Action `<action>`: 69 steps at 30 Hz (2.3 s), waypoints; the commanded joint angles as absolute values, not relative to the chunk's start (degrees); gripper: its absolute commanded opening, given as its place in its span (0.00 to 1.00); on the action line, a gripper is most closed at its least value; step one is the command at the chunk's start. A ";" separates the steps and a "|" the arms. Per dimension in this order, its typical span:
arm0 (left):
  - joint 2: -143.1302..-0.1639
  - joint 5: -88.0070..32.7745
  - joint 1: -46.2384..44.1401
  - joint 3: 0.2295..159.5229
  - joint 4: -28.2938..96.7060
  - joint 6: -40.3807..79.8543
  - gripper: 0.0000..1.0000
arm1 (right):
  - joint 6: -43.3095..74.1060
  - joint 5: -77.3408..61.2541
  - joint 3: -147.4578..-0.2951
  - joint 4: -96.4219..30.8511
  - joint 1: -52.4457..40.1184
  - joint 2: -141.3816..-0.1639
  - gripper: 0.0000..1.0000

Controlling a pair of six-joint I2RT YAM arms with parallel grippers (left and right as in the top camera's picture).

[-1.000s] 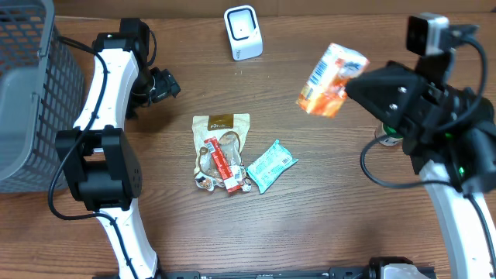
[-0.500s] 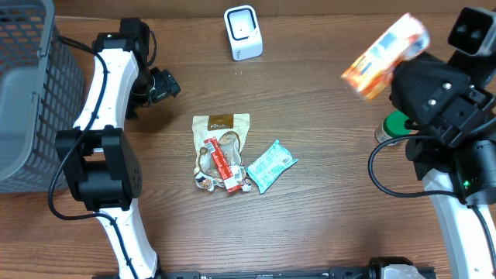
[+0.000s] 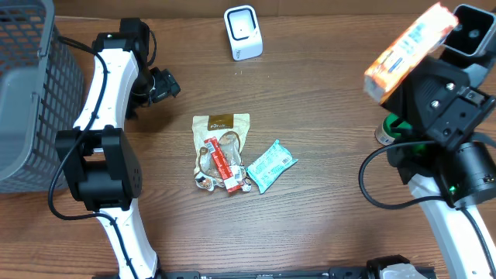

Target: Scan the item barcode

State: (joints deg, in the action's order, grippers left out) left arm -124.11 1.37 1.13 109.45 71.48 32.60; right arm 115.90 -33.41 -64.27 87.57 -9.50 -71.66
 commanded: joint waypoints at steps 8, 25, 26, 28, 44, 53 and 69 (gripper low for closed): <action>-123.22 1.91 0.73 110.34 71.46 31.90 1.00 | 123.87 -28.45 -64.36 89.65 -23.14 -70.76 0.04; -123.22 1.91 0.71 110.34 71.46 31.90 1.00 | 123.87 -19.03 -64.36 86.83 -24.60 -70.78 0.04; -123.22 1.91 0.73 110.34 71.46 31.90 1.00 | 123.87 -17.61 -64.36 86.43 -24.60 -70.78 0.04; -123.22 1.91 0.71 110.34 71.46 31.90 1.00 | 123.85 -15.42 -64.36 85.34 -24.60 -70.78 0.04; -123.22 1.91 0.71 110.34 71.46 31.90 1.00 | 123.85 -16.49 -64.36 81.97 -24.60 -70.78 0.04; -123.22 1.91 0.71 110.34 71.46 31.90 1.00 | 107.59 -38.92 -64.36 64.71 -24.60 -70.89 0.04; -123.22 1.91 0.73 110.34 71.46 31.90 1.00 | 42.72 -49.30 -64.36 -17.54 -24.58 -78.22 0.04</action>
State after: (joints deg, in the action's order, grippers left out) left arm -124.09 1.37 1.13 109.45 71.48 32.58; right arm 59.27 -41.36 -63.88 -17.15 -24.43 -77.36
